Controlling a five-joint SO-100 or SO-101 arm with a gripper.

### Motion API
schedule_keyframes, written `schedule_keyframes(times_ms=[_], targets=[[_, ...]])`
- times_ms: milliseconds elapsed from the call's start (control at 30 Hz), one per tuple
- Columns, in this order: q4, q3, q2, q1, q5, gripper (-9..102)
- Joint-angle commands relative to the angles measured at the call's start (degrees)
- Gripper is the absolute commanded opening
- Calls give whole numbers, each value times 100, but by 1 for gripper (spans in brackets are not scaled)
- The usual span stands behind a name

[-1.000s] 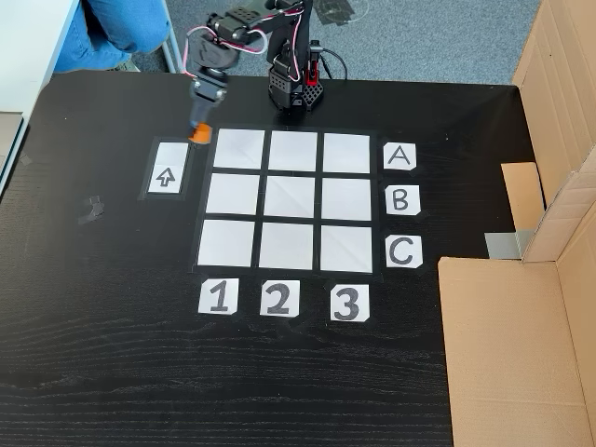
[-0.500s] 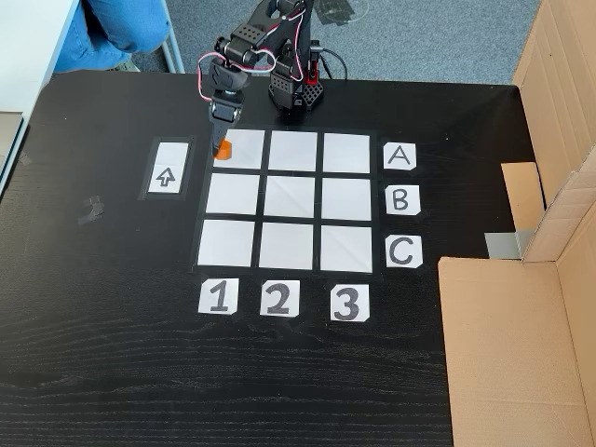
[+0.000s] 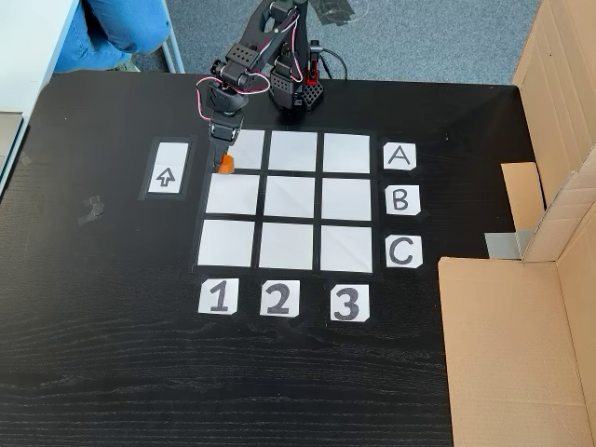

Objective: Pick up the round, orange token and place it in the grid on square B1.

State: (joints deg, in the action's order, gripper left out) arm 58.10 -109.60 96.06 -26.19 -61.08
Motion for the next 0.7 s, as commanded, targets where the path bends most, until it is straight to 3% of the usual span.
schedule_keyframes(times_ms=[0,667], targets=[[-352,-123,-141,-53,-44,0],[-1134,-202,-1116,-114,-88,0]])
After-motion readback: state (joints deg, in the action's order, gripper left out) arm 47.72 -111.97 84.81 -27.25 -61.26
